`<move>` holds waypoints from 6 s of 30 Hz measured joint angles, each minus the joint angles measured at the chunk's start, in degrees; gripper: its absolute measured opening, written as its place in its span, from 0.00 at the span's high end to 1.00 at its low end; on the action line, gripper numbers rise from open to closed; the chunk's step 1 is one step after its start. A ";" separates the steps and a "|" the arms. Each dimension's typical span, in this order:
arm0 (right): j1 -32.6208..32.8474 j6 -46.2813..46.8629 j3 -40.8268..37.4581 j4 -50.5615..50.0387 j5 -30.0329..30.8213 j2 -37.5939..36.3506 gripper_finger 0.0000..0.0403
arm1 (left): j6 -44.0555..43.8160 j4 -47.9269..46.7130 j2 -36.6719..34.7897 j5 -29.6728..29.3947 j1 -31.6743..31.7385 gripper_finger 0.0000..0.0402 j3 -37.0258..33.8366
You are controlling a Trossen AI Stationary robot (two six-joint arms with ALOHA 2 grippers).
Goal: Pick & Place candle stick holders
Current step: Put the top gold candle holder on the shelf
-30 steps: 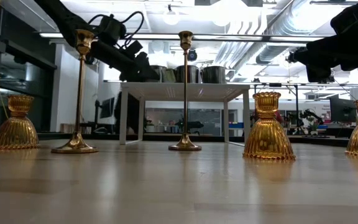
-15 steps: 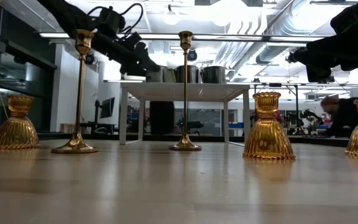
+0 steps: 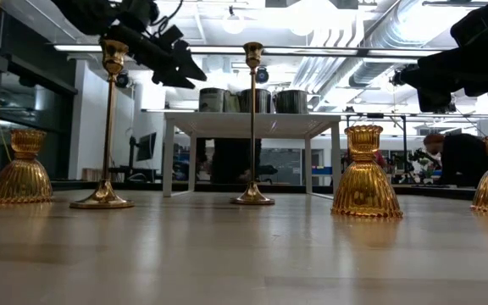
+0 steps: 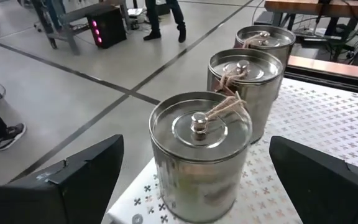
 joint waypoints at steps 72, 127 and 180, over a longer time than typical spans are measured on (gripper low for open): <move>-0.02 0.00 0.00 0.02 0.01 -0.01 0.59 | -0.50 9.07 3.78 10.44 -25.04 0.02 -5.53; -0.01 0.00 0.00 0.02 0.00 -0.01 0.59 | -0.88 38.29 19.87 7.23 -31.56 0.43 -11.17; -0.02 0.00 0.00 0.02 0.00 0.00 0.59 | -8.20 -2.31 13.50 -12.06 -31.47 0.98 25.18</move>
